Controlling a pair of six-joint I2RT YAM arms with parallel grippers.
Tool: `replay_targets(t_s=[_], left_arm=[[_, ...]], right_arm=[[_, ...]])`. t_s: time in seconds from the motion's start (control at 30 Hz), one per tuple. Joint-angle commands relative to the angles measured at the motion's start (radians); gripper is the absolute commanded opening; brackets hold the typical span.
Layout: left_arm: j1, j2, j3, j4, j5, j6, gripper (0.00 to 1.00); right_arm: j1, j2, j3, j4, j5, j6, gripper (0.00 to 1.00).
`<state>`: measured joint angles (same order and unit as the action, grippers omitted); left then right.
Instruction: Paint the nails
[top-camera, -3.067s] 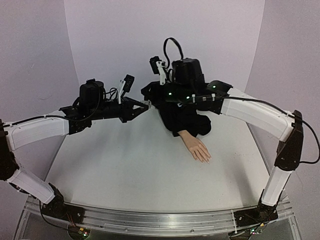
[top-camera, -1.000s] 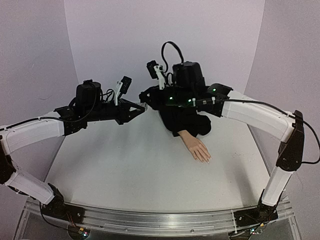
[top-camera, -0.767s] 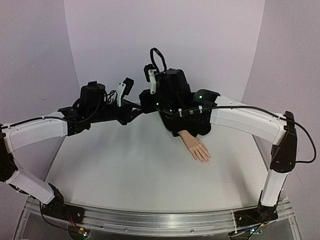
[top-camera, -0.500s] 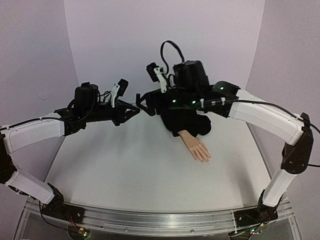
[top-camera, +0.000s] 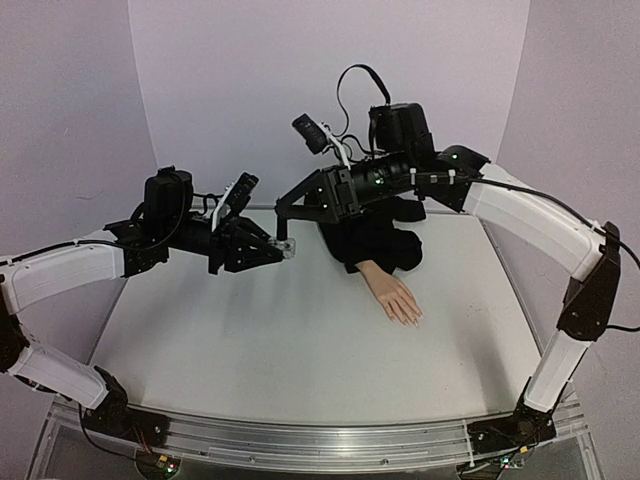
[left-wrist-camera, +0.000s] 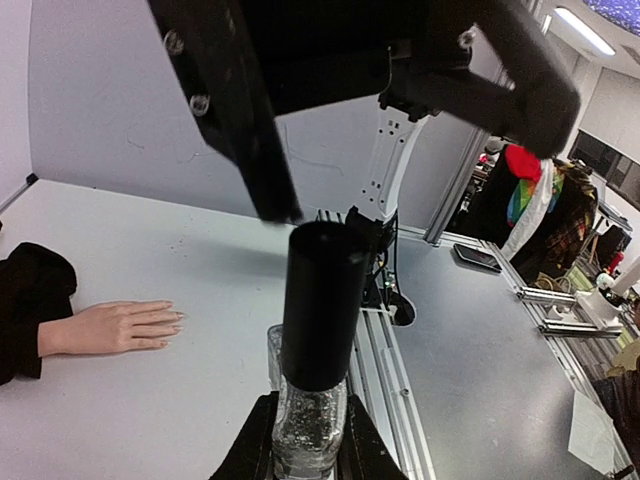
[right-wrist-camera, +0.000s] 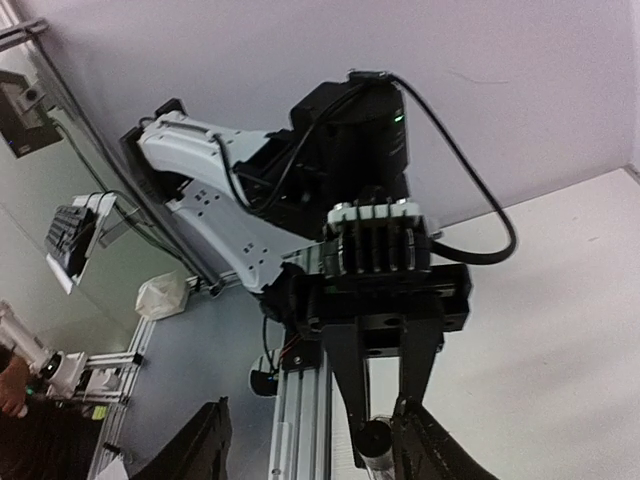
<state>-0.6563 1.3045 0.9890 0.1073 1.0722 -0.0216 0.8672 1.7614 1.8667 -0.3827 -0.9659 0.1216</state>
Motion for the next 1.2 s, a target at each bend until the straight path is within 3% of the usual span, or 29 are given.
replay_targets(t_s=[0.0, 0.17, 0.37, 0.53, 0.6, 0.67, 0.7, 0.8, 0.83, 0.97, 1.13, 1.17], left_arm=[[0.001, -0.015, 0.050, 0.077, 0.082, -0.031, 0.00], [0.001, -0.011, 0.055, 0.099, 0.092, -0.046, 0.00], [0.001, -0.007, 0.061, 0.110, 0.087, -0.060, 0.00], [0.001, -0.033, 0.060, 0.101, -0.062, -0.072, 0.00], [0.003, -0.047, 0.064, 0.082, -0.225, -0.082, 0.00], [0.005, -0.055, 0.070, 0.058, -0.492, -0.112, 0.00], [0.005, -0.056, 0.071, 0.049, -0.627, -0.132, 0.00], [0.006, -0.012, 0.095, 0.000, -1.022, -0.174, 0.00], [0.005, 0.015, 0.111, -0.014, -1.107, -0.162, 0.00], [0.003, 0.113, 0.145, 0.003, -1.198, -0.145, 0.00], [0.003, 0.142, 0.133, 0.053, -1.027, -0.128, 0.00], [0.003, 0.137, 0.127, 0.061, -0.989, -0.120, 0.00]], right_arm=[[0.003, 0.041, 0.050, 0.007, -0.145, 0.012, 0.51], [0.013, 0.063, 0.048, 0.007, -0.151, 0.012, 0.45], [0.020, 0.080, 0.050, 0.008, -0.153, 0.014, 0.26], [0.020, 0.058, 0.018, 0.011, -0.082, -0.008, 0.01], [0.024, 0.030, -0.027, 0.019, 0.032, -0.021, 0.00], [0.036, -0.004, -0.086, 0.050, 0.280, -0.005, 0.00], [0.047, -0.018, -0.114, 0.066, 0.460, 0.009, 0.00], [0.157, -0.007, -0.133, 0.075, 1.270, 0.060, 0.00], [0.185, 0.013, -0.103, 0.055, 1.385, 0.090, 0.00], [0.251, 0.115, 0.045, -0.022, 1.526, 0.151, 0.00], [0.256, 0.134, 0.121, -0.045, 1.403, 0.107, 0.00], [0.251, 0.123, 0.119, -0.047, 1.363, 0.094, 0.09]])
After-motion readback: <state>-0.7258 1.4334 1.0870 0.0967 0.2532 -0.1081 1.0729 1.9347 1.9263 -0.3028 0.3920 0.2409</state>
